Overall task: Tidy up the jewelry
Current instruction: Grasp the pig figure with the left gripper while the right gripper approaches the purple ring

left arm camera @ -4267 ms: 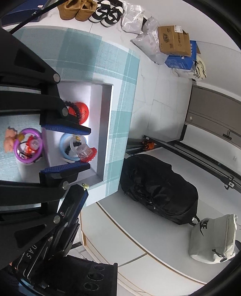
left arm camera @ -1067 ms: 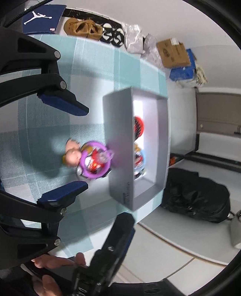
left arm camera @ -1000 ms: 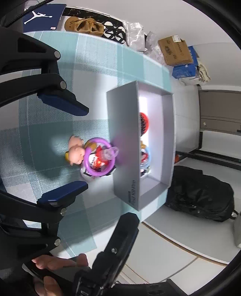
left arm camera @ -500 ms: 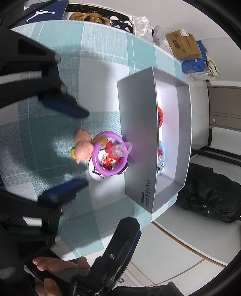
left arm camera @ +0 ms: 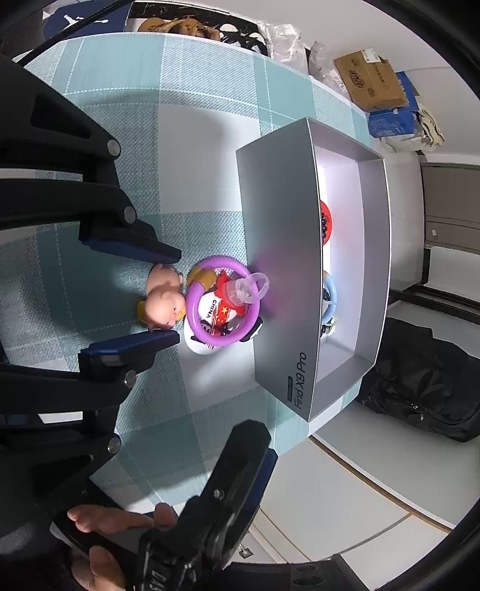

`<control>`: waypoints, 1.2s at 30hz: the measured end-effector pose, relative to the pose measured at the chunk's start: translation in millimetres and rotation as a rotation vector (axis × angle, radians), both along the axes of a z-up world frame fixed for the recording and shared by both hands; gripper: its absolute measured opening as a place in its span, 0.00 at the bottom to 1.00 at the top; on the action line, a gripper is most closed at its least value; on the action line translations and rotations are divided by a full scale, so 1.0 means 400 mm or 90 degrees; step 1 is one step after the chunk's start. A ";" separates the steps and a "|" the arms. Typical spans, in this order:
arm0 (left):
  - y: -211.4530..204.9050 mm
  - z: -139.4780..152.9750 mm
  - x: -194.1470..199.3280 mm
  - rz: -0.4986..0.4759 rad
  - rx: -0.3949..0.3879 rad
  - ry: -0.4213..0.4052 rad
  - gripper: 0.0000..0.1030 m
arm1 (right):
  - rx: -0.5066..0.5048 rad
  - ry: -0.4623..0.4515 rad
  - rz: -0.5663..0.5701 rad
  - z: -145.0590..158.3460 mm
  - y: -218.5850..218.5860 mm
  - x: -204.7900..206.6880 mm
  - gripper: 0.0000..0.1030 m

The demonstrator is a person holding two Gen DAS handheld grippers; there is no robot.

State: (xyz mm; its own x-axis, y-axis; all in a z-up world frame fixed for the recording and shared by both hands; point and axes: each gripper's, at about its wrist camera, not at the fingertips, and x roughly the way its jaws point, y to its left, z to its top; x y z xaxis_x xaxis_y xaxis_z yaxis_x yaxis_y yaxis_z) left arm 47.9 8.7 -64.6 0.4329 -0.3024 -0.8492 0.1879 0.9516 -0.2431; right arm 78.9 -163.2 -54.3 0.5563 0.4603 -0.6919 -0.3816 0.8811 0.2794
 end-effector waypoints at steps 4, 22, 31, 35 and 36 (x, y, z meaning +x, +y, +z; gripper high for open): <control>0.002 0.010 -0.004 -0.007 -0.004 0.001 0.30 | -0.006 0.000 0.002 -0.002 0.005 0.000 0.94; 0.080 0.110 -0.027 0.039 -0.078 -0.055 0.30 | -0.018 0.021 0.066 -0.031 0.092 -0.005 0.94; 0.143 0.142 -0.034 0.082 -0.092 -0.100 0.30 | -0.053 -0.006 0.123 -0.043 0.175 -0.009 0.93; 0.160 0.138 -0.028 0.093 -0.105 -0.100 0.30 | -0.078 -0.028 0.142 -0.043 0.208 -0.013 0.89; 0.163 0.136 -0.027 0.095 -0.107 -0.099 0.30 | -0.085 -0.032 0.150 -0.043 0.217 -0.012 0.87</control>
